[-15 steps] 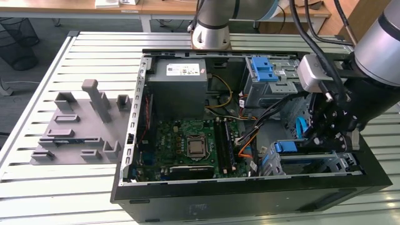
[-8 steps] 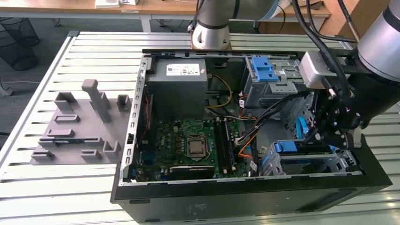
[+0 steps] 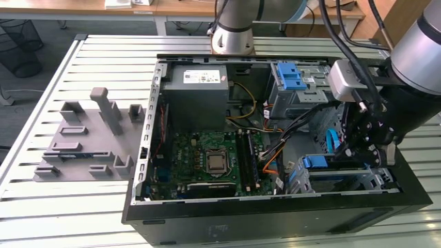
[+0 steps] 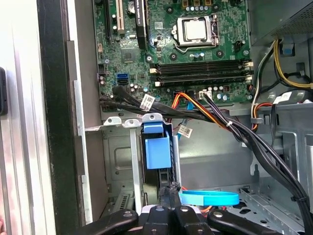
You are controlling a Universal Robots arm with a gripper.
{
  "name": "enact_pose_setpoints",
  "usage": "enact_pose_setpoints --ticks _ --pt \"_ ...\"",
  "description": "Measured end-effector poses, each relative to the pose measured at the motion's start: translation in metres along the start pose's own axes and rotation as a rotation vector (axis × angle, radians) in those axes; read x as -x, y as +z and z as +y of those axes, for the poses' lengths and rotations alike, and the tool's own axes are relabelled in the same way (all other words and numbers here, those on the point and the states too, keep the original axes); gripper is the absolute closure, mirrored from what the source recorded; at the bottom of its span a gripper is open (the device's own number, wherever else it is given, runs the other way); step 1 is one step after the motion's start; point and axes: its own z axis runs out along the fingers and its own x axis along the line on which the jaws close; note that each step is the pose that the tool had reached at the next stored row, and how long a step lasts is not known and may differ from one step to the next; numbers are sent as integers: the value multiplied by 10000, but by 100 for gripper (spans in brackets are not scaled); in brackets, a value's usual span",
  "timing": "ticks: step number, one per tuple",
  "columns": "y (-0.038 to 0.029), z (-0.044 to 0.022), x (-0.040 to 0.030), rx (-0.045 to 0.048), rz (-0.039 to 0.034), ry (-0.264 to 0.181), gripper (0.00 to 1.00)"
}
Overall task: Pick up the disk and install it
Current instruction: 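Insert the second disk wire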
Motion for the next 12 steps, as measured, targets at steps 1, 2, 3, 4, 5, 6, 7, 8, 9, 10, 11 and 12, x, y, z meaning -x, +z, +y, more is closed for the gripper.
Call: enact_pose_setpoints --ticks 1,2,3,4,5,6,7,8,9,10,11,12 --pt "5 0 0 0 0 0 89" --pt "11 0 0 0 0 0 89" --pt "15 0 -1 0 0 0 89" --pt "19 0 -1 0 -1 0 89" --pt "24 0 -1 0 -4 0 89" --pt "29 0 -1 0 -5 0 89" --pt "31 0 -1 1 -6 0 89" --pt "32 0 -2 1 -6 0 89" --pt "33 0 -2 1 -8 0 89" --pt "33 0 -1 1 -12 0 89" --pt "29 0 -1 1 -16 0 89" --pt "22 0 -1 2 -20 1 89"
